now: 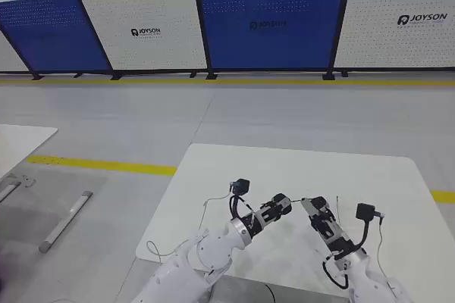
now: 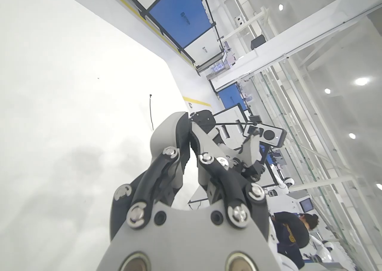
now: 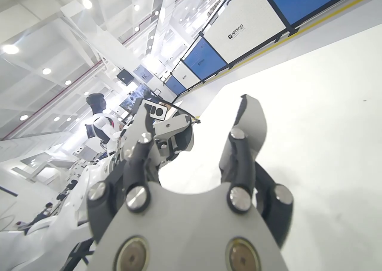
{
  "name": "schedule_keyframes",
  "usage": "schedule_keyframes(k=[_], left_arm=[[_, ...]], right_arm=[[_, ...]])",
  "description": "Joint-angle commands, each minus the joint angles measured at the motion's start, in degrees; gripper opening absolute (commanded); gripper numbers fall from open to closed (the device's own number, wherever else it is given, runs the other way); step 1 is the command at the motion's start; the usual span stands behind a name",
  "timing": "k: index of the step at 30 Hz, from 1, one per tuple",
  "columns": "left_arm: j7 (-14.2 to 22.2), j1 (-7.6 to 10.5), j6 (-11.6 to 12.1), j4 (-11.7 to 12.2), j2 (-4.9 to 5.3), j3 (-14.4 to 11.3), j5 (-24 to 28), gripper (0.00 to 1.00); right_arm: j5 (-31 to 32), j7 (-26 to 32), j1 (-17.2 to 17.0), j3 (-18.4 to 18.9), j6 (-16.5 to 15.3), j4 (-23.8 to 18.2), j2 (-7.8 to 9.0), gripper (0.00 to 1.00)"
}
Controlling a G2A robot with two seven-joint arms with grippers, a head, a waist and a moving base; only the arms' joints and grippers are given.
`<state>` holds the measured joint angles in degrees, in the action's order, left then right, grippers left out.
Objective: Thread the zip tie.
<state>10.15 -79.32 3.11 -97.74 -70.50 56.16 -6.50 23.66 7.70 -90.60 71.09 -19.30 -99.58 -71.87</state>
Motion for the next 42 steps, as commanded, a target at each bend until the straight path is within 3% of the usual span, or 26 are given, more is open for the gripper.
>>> schedule_keyframes(k=[1, 33, 35, 36, 38, 42], left_arm=[[0.06, -0.09, 0.09, -0.10, 0.04, 0.19, 0.05, 0.00], [1.04, 0.16, 0.25, -1.11, 0.04, 0.31, -0.46, 0.00], [1.52, 0.25, -0.11, -0.91, 0.05, 0.34, -0.14, 0.45], [1.63, 0.29, -0.09, -0.87, 0.05, 0.36, -0.12, 0.54], [1.75, 0.26, 0.12, -0.78, 0.05, 0.38, 0.09, 0.90], [1.72, 0.05, 0.44, -0.75, 0.07, 0.43, 0.19, 0.99]], right_arm=[[0.28, -0.10, 0.19, -0.14, 0.28, 0.00, -0.03, 0.00], [3.04, 2.04, 2.36, -1.61, 2.49, 0.27, -0.10, 0.00], [3.18, 1.77, 2.22, -1.51, 2.52, 0.14, -0.08, 0.00], [3.23, 1.71, 2.17, -1.50, 2.54, 0.09, -0.08, 0.00], [3.33, 1.57, 2.09, -1.49, 2.60, 0.01, -0.07, 0.00], [3.74, 1.18, 1.86, -1.51, 3.00, -0.01, -0.08, 0.00]])
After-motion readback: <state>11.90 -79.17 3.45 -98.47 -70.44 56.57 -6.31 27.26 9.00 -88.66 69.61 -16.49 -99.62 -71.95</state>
